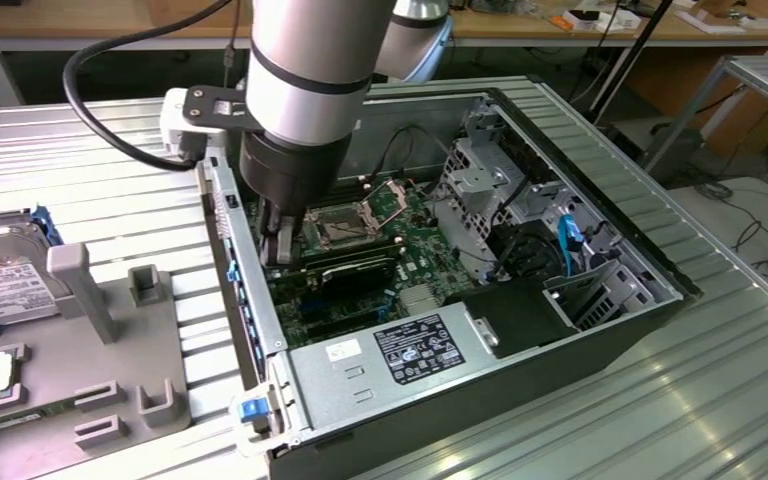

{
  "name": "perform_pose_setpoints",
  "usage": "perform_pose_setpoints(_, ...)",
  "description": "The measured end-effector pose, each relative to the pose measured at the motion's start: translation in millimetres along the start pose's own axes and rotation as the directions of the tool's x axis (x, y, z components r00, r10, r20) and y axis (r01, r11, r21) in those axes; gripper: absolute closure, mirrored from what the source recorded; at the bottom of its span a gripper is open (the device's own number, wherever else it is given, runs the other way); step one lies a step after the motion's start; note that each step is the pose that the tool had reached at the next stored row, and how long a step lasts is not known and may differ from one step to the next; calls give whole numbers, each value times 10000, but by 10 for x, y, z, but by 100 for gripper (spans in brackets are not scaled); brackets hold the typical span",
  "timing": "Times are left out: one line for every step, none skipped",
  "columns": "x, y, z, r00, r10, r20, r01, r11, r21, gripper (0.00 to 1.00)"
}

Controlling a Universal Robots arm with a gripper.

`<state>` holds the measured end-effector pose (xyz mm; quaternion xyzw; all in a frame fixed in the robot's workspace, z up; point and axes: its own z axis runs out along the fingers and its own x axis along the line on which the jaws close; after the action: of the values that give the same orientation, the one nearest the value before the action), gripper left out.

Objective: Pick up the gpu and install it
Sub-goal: 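Press down on the gpu until it lock into place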

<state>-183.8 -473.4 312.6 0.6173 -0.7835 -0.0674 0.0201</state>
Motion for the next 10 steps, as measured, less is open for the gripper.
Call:
perform_pose_setpoints(3, -1, 7, 10000, 1, 1, -1, 10000, 0, 89)
perform_pose_setpoints(6, -3, 15, 10000, 1, 4, -1, 10000, -2, 89)
perform_pose_setpoints(8, -4, 20, 10000, 0, 7, 0, 10000, -2, 89)
perform_pose_setpoints(9, -5, 27, 10000, 0, 12, 0, 10000, -3, 89)
perform_pose_setpoints(11, -7, 33, 10000, 0, 13, 0, 10000, -4, 89)
perform_pose_setpoints(13, -7, 36, 10000, 0, 10, 0, 10000, -6, 89)
perform_pose_setpoints(15, -9, 41, 10000, 0, 10, 0, 10000, -6, 89)
perform_pose_setpoints(15, -9, 45, 10000, 1, 15, -1, 10000, -4, 89)
perform_pose_setpoints(15, -10, 49, 10000, 2, 16, -2, 10000, -5, 89)
perform_pose_setpoints(16, -10, 51, 10000, 1, 19, -1, 10000, -7, 89)
